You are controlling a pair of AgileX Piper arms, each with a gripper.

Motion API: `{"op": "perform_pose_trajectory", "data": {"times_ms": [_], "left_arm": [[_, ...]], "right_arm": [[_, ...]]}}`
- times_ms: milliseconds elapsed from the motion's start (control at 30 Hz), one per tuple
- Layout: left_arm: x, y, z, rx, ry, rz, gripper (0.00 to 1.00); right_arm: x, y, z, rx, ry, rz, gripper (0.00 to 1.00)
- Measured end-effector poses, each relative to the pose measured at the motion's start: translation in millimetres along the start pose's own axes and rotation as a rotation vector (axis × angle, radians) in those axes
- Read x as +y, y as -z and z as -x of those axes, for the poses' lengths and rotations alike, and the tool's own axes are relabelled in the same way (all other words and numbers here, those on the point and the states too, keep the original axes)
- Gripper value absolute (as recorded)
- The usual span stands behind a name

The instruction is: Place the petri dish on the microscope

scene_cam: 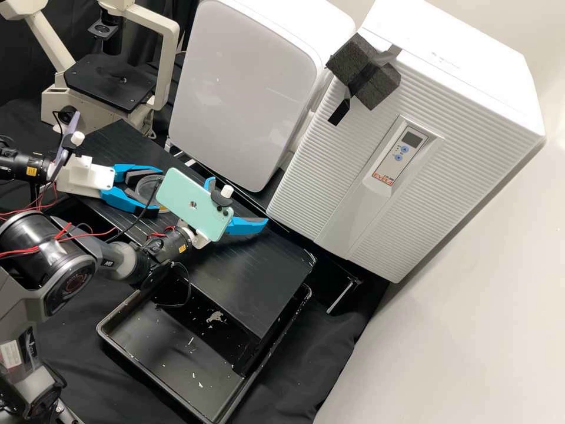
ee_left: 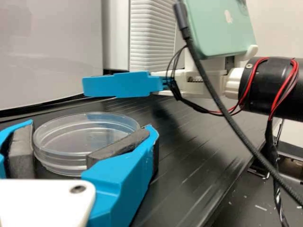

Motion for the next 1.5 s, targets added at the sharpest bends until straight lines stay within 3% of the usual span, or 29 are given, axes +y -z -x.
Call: {"op": "perform_pose_trajectory", "data": {"times_ms": [200,400,600,933,1133,1400,1500], "left_arm": [[11.8,22.5,30.1,0.096,-0.013,0.012,0.00],[29.2,46.9,65.0,0.216,-0.058,0.097,0.00],[46.7,53.8,92.0,0.266,-0.136,0.138,0.00],[60.9,68.0,119.3,0.327,-0.230,0.120,0.00],[65.5,98.0,133.3,0.507,-0.285,0.130,0.00],[74.6,130.5,124.7,0.659,-0.271,0.164,0.00],[80.4,136.8,118.2,0.673,-0.263,0.150,0.00]], "right_arm": [[0.0,0.0,0.0,0.000,0.000,0.000,1.00],[0.0,0.0,0.0,0.000,0.000,0.000,1.00],[0.0,0.0,0.0,0.000,0.000,0.000,1.00],[0.0,0.0,0.0,0.000,0.000,0.000,1.00],[0.0,0.0,0.0,0.000,0.000,0.000,1.00],[0.0,0.0,0.0,0.000,0.000,0.000,1.00],[0.0,0.0,0.0,0.000,0.000,0.000,1.00]]}}
